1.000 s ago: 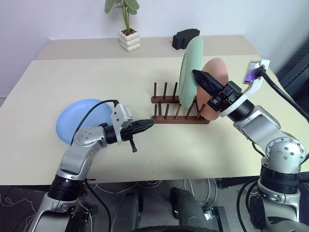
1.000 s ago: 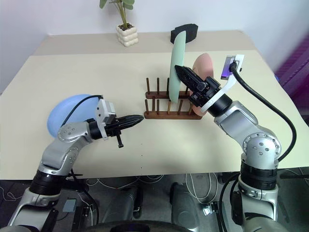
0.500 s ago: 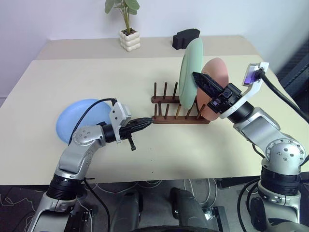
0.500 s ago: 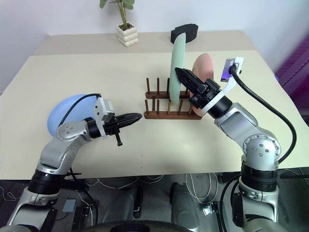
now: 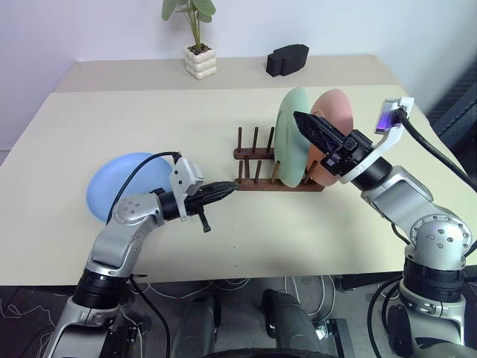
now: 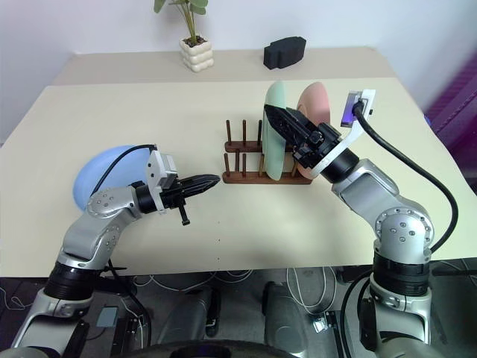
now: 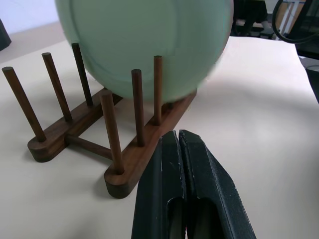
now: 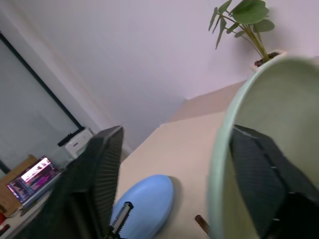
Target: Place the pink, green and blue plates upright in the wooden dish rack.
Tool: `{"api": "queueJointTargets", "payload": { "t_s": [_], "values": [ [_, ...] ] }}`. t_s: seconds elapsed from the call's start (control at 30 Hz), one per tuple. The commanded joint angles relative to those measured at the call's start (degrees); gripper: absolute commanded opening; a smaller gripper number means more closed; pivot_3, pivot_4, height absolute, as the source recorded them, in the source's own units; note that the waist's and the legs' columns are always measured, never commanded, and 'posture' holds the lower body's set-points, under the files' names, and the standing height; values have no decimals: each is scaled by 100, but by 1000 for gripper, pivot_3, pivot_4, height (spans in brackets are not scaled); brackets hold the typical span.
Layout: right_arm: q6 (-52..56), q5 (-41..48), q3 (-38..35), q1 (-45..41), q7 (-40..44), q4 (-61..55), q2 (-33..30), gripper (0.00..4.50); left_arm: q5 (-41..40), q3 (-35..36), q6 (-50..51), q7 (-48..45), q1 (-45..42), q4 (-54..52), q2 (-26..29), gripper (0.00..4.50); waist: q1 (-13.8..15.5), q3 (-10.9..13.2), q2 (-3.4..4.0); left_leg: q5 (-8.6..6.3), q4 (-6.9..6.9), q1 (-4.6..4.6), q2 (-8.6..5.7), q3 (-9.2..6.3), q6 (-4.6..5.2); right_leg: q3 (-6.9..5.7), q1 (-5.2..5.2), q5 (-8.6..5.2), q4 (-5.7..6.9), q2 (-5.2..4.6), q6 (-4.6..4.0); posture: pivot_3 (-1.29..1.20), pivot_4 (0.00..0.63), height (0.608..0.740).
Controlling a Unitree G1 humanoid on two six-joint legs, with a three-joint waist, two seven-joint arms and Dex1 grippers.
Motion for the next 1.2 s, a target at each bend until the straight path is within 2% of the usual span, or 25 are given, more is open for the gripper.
{"api": "queueJointTargets", "payload": {
  "t_s": [0.03,0.43,0.73,0.9,1.0,1.2],
  "values": [
    [-32,11,-88,-96,71,-97,-96,3347,-50,23,-24,-25,-72,-162,-4,0,0,0,0,0,0,0,0,0,0,0,0,0,0,0,0,0,150,736],
    [-6,-116,-148,-337,9,-272,-558,3347,-47,4,-54,-60,-109,-106,-24,0,1,0,0,0,-1,-2,0,0,0,0,-3,0,-1,0,-1,0,150,736],
    [-73,-594,-154,-596,132,-272,-915,3347,-16,1,-90,-73,-129,-62,-61,0,4,1,-1,-1,-1,-5,0,1,1,0,-4,-1,-4,-2,-1,0,150,736],
    [-128,-1258,12,-872,629,-468,-1450,3347,-222,233,65,-51,-169,-84,-18,0,7,1,-1,-1,-1,-6,0,2,1,0,-6,-1,-6,-2,-1,0,150,736],
    [-250,-2403,694,-1000,1264,-802,-2143,3418,-483,809,448,281,-296,14,147,931,3,5,-4,-1,-2,-11,1,2,1,-1,-13,-1,-5,-2,0,0,150,736],
    [-502,-3266,1327,-1397,1834,-782,-2103,3418,-159,1655,696,1086,-557,664,707,3998,-19,10,-10,-2,-5,-10,2,5,3,-3,-19,-12,-3,5,19,0,150,736]
  ]
}}
